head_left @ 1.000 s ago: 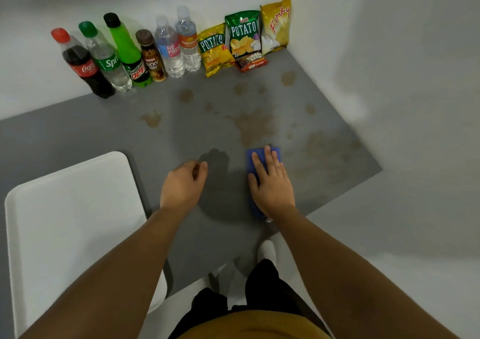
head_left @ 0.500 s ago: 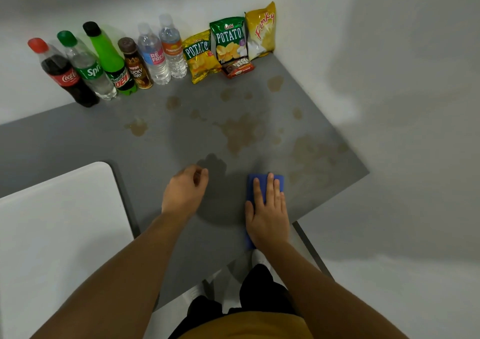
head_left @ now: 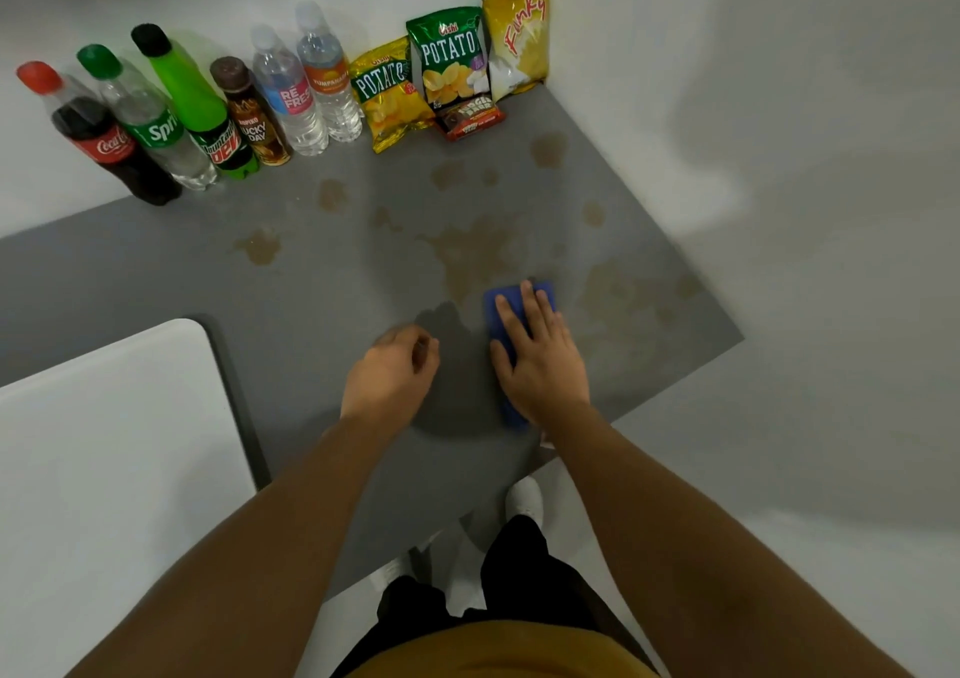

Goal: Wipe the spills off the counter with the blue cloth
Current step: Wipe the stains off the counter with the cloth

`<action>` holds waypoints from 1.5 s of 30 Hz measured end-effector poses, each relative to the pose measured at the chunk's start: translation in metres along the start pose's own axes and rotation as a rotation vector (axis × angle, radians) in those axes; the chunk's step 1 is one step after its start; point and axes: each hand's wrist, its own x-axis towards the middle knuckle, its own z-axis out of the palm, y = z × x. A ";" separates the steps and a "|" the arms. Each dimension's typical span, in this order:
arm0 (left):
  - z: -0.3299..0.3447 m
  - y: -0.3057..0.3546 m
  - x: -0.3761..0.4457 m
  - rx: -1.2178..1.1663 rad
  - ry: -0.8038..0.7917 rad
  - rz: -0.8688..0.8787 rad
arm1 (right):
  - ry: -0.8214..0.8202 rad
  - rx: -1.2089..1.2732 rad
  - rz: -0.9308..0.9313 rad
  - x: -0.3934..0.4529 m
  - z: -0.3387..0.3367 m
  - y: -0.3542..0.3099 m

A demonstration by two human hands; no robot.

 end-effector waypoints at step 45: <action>0.068 0.001 -0.006 0.137 0.162 0.264 | 0.077 -0.042 0.233 -0.027 0.005 0.014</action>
